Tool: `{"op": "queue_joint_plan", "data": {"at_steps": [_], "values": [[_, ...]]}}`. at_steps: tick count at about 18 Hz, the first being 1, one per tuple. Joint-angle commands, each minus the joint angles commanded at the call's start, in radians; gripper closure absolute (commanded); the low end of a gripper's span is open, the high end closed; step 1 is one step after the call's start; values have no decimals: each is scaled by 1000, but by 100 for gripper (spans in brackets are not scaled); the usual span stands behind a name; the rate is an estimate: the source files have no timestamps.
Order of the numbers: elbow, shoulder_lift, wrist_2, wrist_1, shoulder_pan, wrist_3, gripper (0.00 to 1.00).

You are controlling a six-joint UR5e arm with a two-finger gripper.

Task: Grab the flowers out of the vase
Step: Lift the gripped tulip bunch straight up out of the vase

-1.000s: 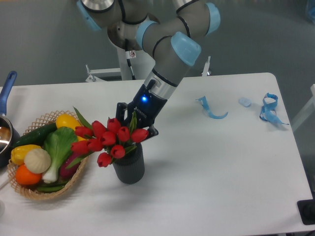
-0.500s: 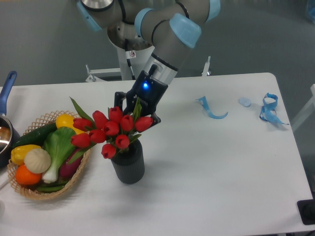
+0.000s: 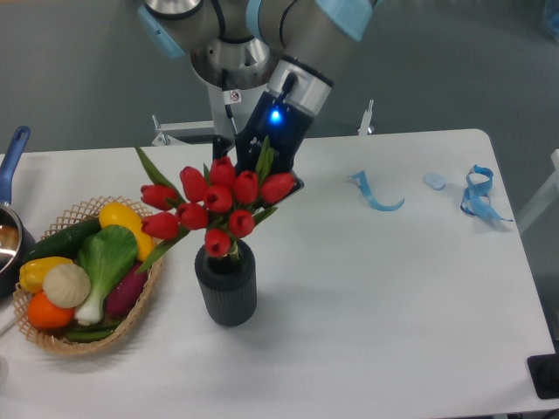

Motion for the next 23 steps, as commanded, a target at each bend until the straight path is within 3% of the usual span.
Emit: {"op": "queue_joint_plan", "data": {"at_steps": [19,23], "values": [[90,20,0,0,-12,-305,65],[117,15,2,0,-12,-319,65]]}}
